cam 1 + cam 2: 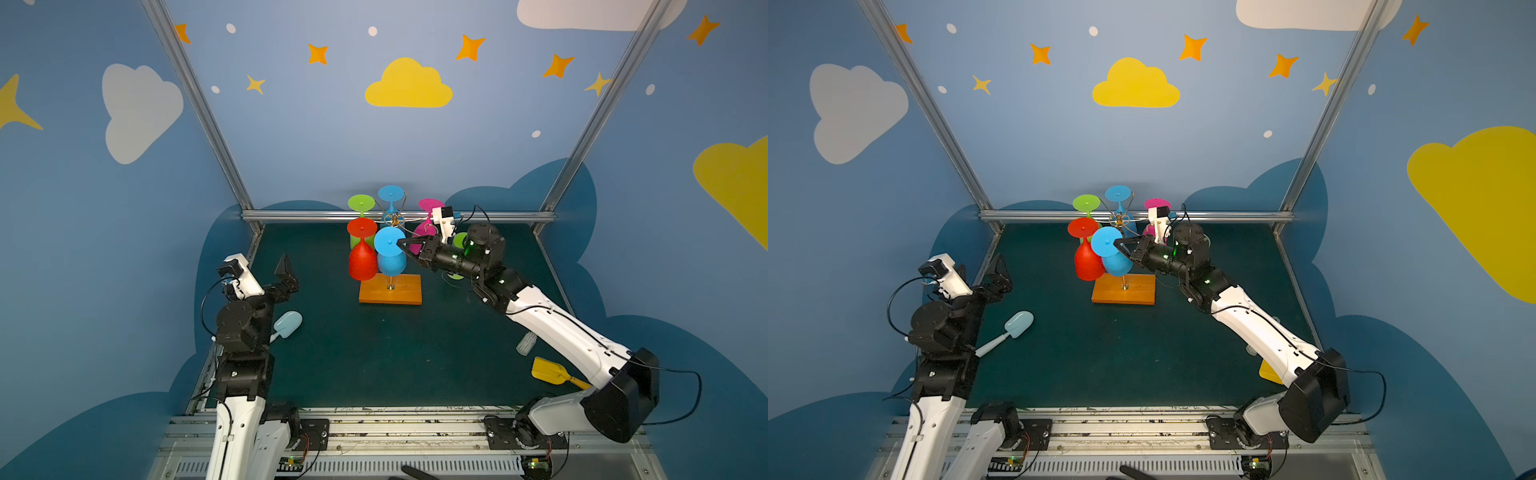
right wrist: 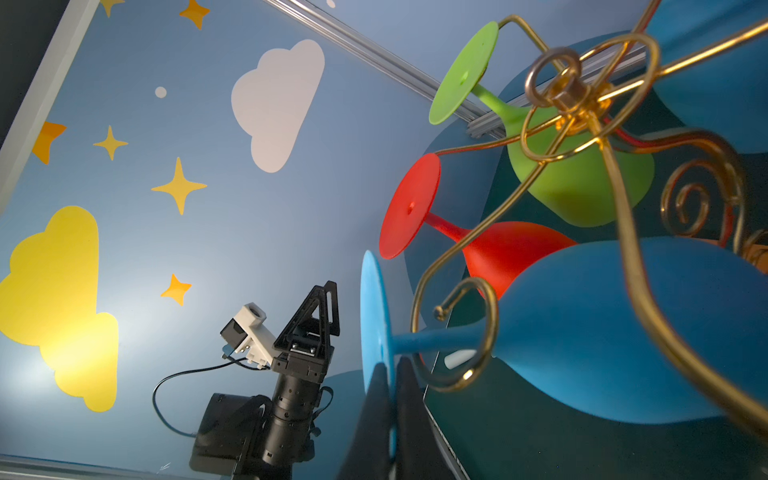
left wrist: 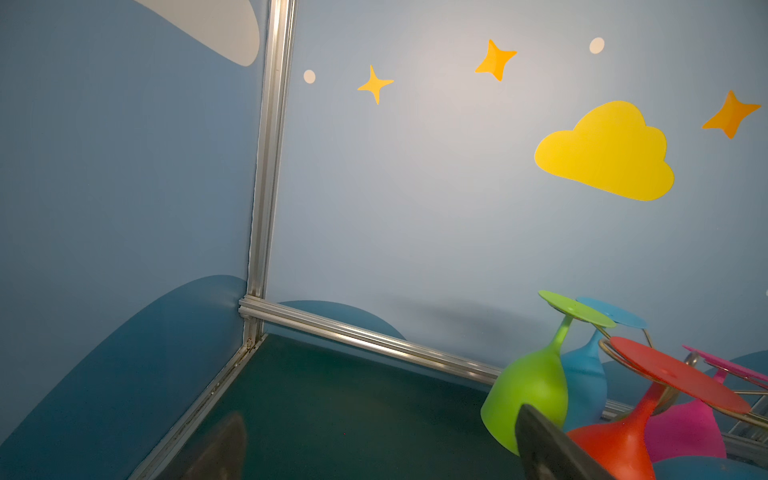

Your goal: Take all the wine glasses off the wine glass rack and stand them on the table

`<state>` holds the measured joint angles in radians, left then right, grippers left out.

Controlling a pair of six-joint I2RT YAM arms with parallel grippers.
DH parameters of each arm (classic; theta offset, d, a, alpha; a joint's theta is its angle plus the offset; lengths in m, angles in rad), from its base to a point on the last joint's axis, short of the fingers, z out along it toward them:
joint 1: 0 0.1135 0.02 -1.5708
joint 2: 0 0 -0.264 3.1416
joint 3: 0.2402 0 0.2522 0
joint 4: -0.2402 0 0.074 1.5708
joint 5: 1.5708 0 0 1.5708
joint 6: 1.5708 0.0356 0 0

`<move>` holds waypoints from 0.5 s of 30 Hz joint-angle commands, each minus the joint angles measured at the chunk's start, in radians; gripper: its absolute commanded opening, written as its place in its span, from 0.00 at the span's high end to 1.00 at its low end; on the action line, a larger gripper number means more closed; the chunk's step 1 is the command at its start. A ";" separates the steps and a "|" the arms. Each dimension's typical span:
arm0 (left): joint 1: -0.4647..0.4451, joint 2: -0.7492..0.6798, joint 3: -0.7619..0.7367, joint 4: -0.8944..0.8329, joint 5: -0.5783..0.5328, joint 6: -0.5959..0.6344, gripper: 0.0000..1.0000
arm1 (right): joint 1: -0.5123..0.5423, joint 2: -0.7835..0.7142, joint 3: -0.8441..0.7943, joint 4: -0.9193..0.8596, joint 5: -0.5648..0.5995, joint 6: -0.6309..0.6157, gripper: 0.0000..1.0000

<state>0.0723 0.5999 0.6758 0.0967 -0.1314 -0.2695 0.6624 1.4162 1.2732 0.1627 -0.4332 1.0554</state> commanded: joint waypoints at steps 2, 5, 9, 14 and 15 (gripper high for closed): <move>0.004 -0.009 -0.010 0.001 -0.009 0.007 0.01 | -0.008 -0.003 -0.003 0.046 0.016 -0.009 1.00; 0.004 -0.008 -0.011 0.001 -0.007 0.007 0.01 | -0.004 -0.014 -0.015 0.047 0.012 -0.006 1.00; 0.004 -0.008 -0.011 0.001 -0.008 0.008 0.01 | -0.001 -0.036 -0.036 0.047 0.017 -0.006 1.00; 0.005 -0.007 -0.010 0.000 -0.008 0.007 0.01 | 0.004 -0.069 -0.060 0.036 0.025 -0.009 1.00; 0.004 -0.006 -0.010 0.001 -0.008 0.006 0.01 | 0.005 -0.074 -0.063 0.034 0.025 -0.011 1.00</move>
<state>0.0723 0.6003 0.6754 0.0967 -0.1314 -0.2695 0.6655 1.3830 1.2194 0.1608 -0.4301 1.0584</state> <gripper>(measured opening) 0.994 0.048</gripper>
